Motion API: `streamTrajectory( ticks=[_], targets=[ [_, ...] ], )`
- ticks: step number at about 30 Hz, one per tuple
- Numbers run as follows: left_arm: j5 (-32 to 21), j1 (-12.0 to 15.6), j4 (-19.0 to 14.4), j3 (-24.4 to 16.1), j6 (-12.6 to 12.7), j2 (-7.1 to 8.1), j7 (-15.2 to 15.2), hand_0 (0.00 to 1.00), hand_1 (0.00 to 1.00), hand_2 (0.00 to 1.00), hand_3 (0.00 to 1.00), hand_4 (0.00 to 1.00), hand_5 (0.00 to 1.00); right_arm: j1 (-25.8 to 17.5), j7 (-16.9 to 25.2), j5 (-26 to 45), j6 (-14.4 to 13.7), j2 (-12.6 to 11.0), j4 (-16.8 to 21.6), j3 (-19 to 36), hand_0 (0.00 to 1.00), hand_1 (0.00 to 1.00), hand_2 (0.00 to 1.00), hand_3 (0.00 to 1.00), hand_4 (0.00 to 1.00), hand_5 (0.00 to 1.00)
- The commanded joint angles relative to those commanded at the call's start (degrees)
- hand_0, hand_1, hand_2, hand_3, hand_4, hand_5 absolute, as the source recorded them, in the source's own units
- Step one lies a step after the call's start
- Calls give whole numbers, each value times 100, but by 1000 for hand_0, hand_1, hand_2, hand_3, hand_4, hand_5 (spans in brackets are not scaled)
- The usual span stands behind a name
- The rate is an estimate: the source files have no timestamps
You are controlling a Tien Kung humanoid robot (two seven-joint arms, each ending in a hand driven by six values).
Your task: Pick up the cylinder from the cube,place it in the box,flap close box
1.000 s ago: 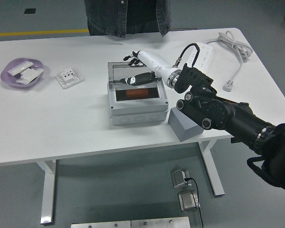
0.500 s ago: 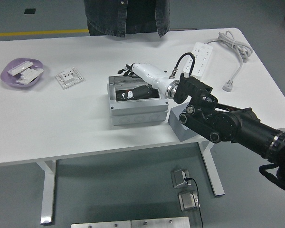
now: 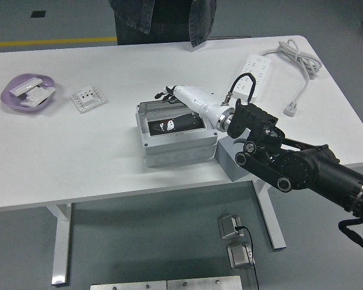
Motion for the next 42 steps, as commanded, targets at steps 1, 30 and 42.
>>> streamTrajectory(
  ticks=[1, 30, 42],
  targets=[
    [2, 2, 0, 0, 0, -2, 2, 664, 651, 600, 664, 594, 187, -15, -20, -33, 8, -12, 35, 32, 733, 698, 702, 815, 930, 526],
    [-15, 83, 0, 14, -3, -25, -7, 662, 650, 600, 664, 591, 187, -509, -438, -576, 343, -717, 960, 183, 719, 678, 700, 822, 937, 537],
    [-77, 72, 0, 65, -4, -42, -7, 662, 651, 599, 664, 591, 188, -836, -473, -781, 431, -959, 1198, 1106, 716, 677, 699, 825, 941, 544]
  ],
)
